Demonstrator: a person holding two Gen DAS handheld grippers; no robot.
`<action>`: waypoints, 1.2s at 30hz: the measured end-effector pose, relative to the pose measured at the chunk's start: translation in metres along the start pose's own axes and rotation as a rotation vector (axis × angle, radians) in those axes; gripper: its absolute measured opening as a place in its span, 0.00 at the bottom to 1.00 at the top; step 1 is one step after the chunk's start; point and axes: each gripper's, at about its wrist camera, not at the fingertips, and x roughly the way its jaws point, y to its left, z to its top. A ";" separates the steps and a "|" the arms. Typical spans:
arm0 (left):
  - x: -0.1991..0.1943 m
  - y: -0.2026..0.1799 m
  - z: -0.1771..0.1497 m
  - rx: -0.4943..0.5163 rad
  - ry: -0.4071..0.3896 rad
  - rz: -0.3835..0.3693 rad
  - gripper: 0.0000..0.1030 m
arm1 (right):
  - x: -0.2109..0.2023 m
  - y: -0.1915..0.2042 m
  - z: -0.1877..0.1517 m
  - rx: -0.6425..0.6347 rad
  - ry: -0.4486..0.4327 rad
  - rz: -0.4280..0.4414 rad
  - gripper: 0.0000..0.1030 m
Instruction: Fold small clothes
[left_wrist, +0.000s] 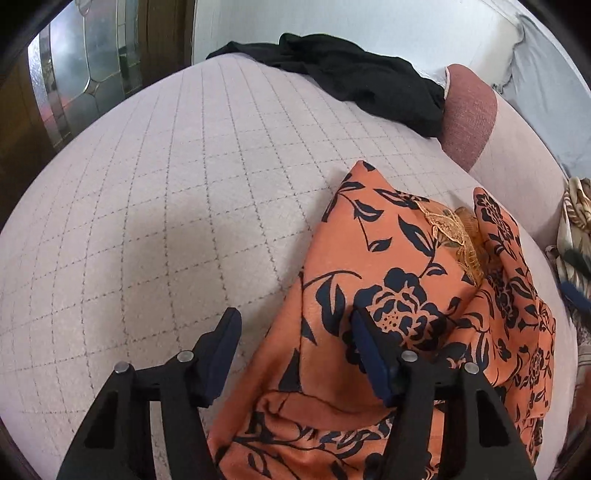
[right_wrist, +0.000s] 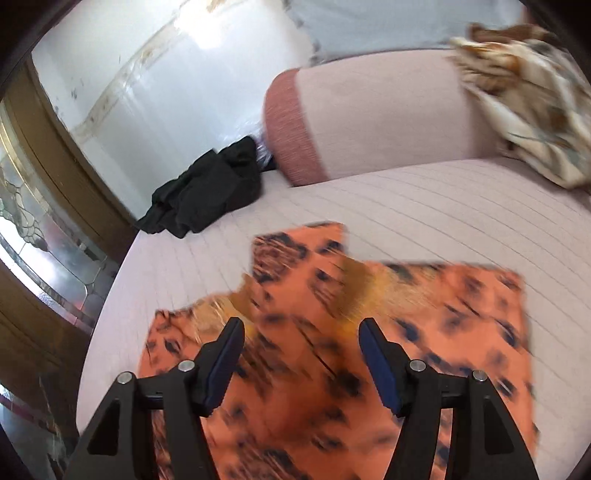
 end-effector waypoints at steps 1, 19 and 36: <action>0.000 0.000 0.001 0.000 0.003 -0.003 0.62 | 0.014 0.009 0.010 -0.001 0.022 -0.016 0.69; 0.014 0.004 0.016 -0.014 0.039 -0.020 0.62 | 0.123 0.038 0.055 0.026 0.092 -0.395 0.08; 0.004 -0.001 -0.002 -0.008 -0.010 0.044 0.65 | -0.084 -0.162 -0.042 0.369 -0.197 0.201 0.11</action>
